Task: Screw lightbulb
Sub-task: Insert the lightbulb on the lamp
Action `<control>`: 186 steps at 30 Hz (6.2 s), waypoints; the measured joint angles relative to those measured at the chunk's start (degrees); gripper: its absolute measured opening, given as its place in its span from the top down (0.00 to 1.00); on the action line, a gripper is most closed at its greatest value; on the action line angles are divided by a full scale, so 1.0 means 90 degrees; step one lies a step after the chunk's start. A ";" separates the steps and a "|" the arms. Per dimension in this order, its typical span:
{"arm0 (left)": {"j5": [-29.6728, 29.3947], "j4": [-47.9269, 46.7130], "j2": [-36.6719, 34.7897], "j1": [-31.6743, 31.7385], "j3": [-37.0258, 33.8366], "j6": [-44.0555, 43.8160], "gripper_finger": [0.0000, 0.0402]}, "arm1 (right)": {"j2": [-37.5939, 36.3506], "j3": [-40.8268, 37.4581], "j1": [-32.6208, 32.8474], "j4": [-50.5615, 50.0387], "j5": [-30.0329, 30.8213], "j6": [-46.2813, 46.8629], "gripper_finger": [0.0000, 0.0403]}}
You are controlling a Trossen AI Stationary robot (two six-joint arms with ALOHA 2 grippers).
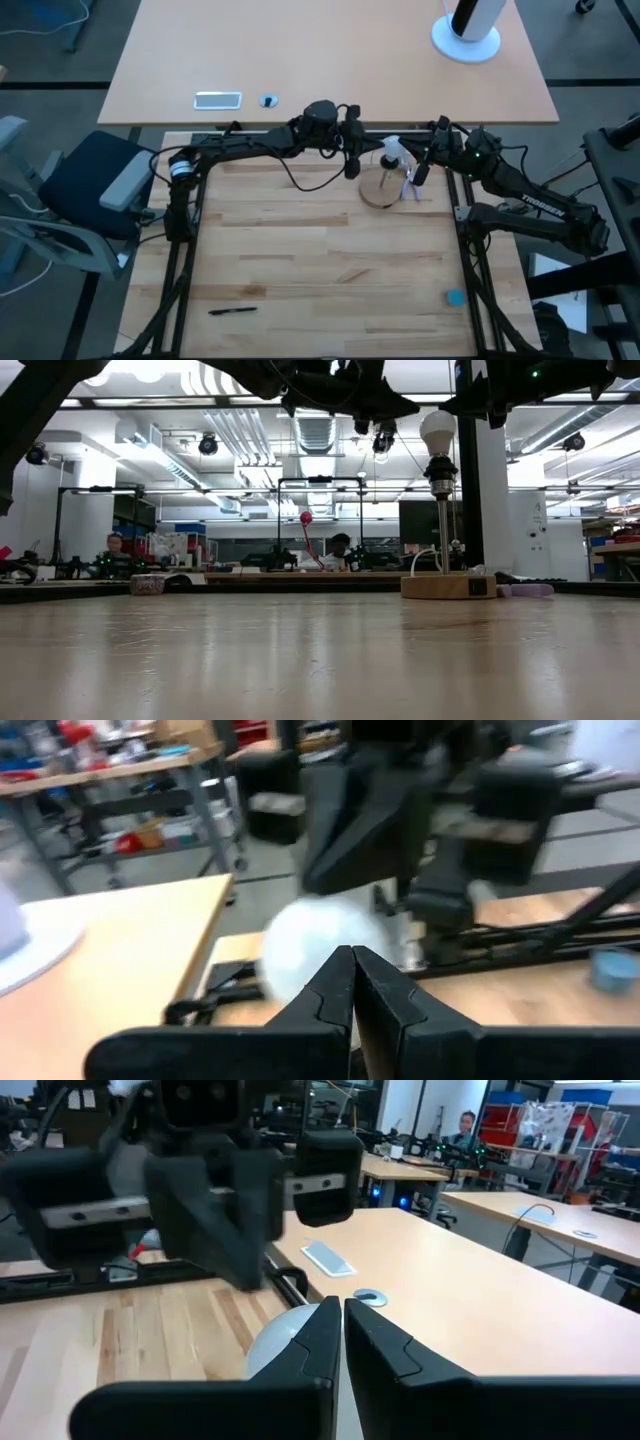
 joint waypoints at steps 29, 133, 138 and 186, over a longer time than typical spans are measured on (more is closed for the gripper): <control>-0.0384 0.0187 0.0188 -0.0050 0.0006 0.0017 1.00 | -0.0692 -0.0039 0.0000 -0.0373 0.0438 0.0143 0.97; -0.0854 -0.0462 -0.0031 -0.0164 0.0007 0.0437 1.00 | -0.0491 -0.0038 0.0406 -0.1124 0.0947 0.0143 0.97; -0.0871 -0.0426 -0.0028 -0.0147 0.0007 0.0450 1.00 | -0.0500 -0.0039 0.0406 -0.1132 0.0945 0.0148 0.97; -0.0369 -0.0574 -0.0046 -0.0110 0.0007 0.0691 1.00 | -0.0388 -0.0038 0.0682 -0.1123 0.1382 0.0424 0.97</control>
